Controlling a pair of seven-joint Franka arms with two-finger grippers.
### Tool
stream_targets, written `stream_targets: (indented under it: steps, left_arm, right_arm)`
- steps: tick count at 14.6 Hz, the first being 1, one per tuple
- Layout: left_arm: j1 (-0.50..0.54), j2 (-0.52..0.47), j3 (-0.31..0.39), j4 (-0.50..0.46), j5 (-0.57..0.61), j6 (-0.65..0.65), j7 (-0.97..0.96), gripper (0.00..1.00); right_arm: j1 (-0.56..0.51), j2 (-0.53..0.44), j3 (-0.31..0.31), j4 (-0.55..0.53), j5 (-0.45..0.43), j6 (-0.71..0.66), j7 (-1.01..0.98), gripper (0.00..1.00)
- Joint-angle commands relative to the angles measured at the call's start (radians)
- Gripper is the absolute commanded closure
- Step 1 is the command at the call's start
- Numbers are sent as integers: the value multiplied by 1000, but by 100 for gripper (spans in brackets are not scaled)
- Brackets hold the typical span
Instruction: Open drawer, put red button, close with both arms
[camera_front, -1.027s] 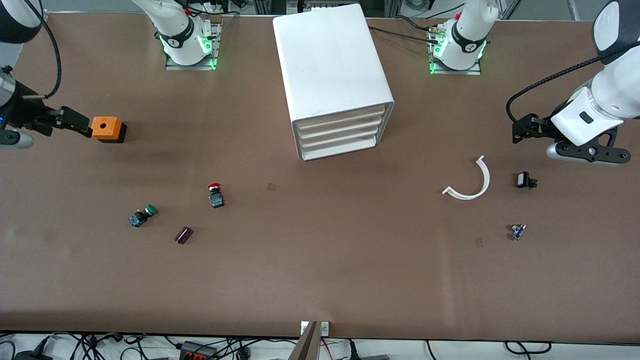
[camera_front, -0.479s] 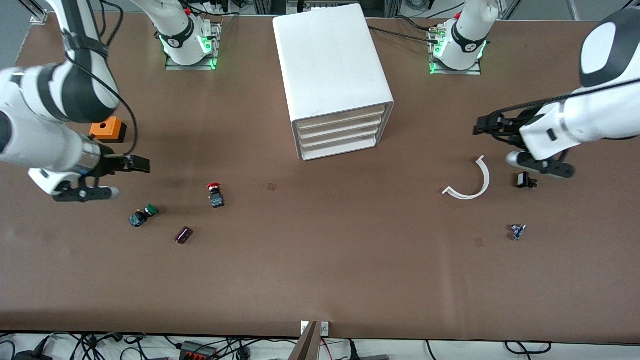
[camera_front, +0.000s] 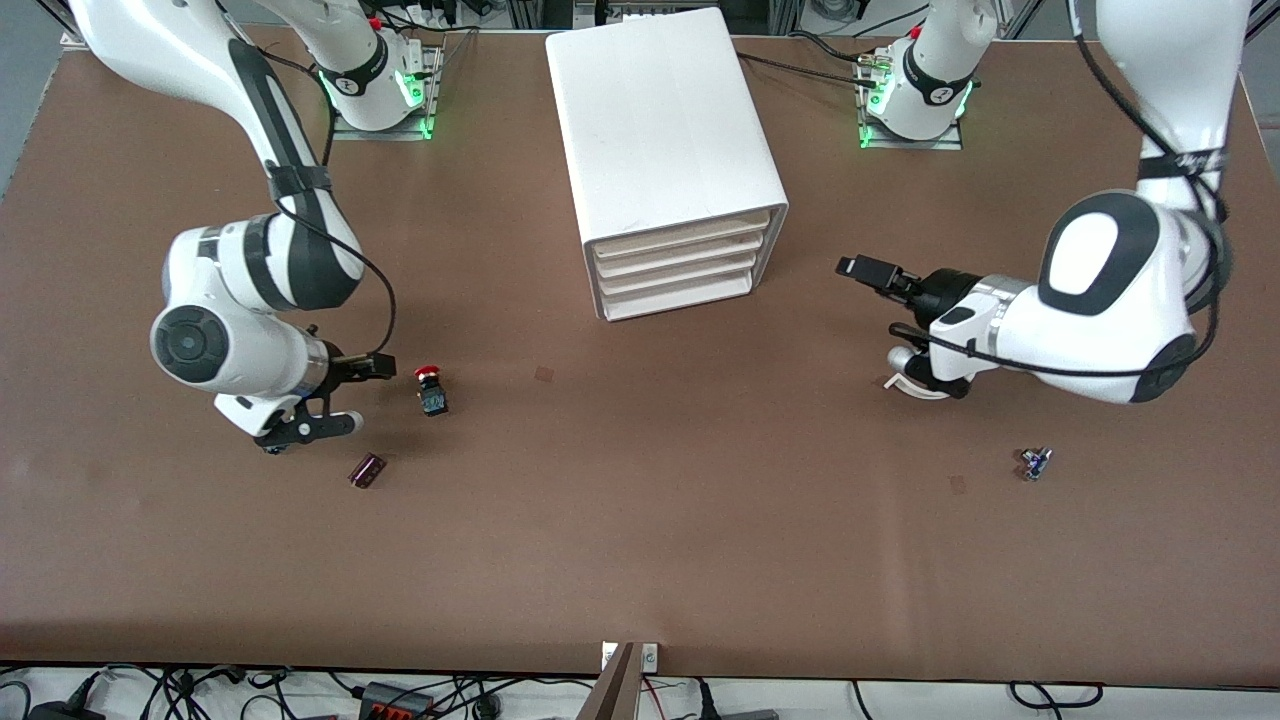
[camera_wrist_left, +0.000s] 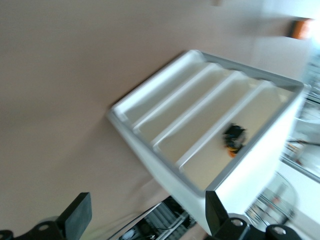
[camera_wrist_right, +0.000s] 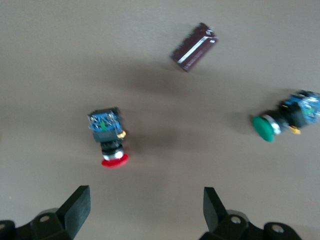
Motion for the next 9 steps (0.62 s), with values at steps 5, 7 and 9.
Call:
stream_targets:
  steps: [5, 7, 9]
  left_arm:
    - [-11, 15, -36, -416, -428, 276, 596, 0]
    - [-20, 44, -50, -445, -480, 280, 649, 0]
    - [-25, 115, -64, -445, -546, 278, 766, 1]
  right_arm:
    - [72, 119, -2, 27, 8, 114, 6, 0]
    - [76, 138, -2, 25, 8, 136, 5, 0]
    - [83, 140, -2, 25, 8, 136, -5, 0]
